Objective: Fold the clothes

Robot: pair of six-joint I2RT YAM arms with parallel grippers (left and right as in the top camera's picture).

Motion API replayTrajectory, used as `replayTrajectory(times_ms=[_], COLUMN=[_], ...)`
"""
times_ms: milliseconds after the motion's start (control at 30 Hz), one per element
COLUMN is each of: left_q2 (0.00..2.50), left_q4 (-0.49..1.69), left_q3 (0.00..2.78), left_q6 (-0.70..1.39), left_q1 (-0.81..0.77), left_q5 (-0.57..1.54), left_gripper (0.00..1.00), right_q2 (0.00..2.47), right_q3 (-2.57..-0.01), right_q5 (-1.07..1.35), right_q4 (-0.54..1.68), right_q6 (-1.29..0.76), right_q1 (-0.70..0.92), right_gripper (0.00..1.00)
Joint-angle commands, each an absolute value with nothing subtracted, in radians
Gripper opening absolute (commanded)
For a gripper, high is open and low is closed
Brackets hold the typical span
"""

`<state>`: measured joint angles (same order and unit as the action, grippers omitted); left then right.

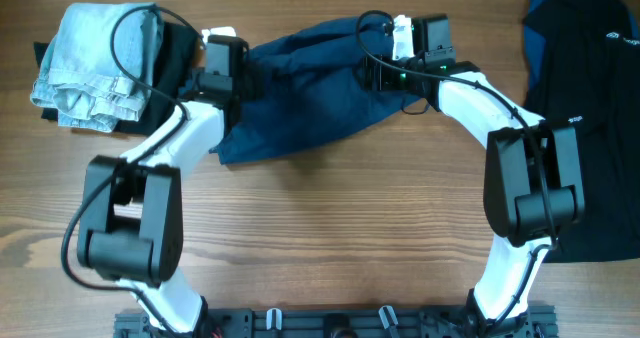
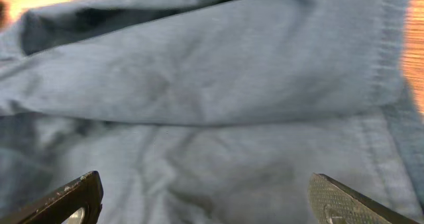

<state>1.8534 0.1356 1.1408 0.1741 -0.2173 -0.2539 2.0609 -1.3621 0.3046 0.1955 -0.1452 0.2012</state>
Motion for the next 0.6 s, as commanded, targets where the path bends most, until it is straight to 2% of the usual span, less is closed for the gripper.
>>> replayTrajectory(times_ms=[0,133,167,200,233,267,300,567], left_q2=[1.712,1.67,1.67,1.668,1.667,1.664,1.658,1.636], left_q4=[0.236,0.292,0.298,0.304,0.305,0.305,0.305,0.31], left_q3=[1.156,1.156,1.156,1.156,1.156,1.157,1.158,1.158], left_q6=[0.236,0.241,0.241,0.245,0.251,0.261,0.271,0.274], left_q1=[-0.281,-0.333,-0.337,-0.339,-0.339,-0.338,-0.337,-0.332], left_q5=[-0.251,-0.252,-0.252,-0.251,-0.252,-0.252,-0.251,-0.251], left_gripper=[0.87,0.89,0.89,0.9,0.91,0.93,0.95,0.96], right_q2=[2.061,2.096,2.114,2.136,2.148,2.158,2.167,2.215], right_q3=[-1.374,-1.373,-1.373,-1.373,-1.373,-1.373,-1.373,-1.373], right_q5=[0.228,0.229,0.233,0.242,0.248,0.248,0.248,0.248], right_q4=[0.169,0.117,0.101,0.082,0.074,0.069,0.062,-0.084], right_q6=[-0.065,-0.054,-0.056,-0.056,-0.057,-0.065,-0.073,-0.08], right_q1=[0.202,0.204,0.205,0.205,0.205,0.205,0.205,0.206], right_gripper=[1.0,0.99,0.97,0.69,0.35,0.14,0.04,0.04])
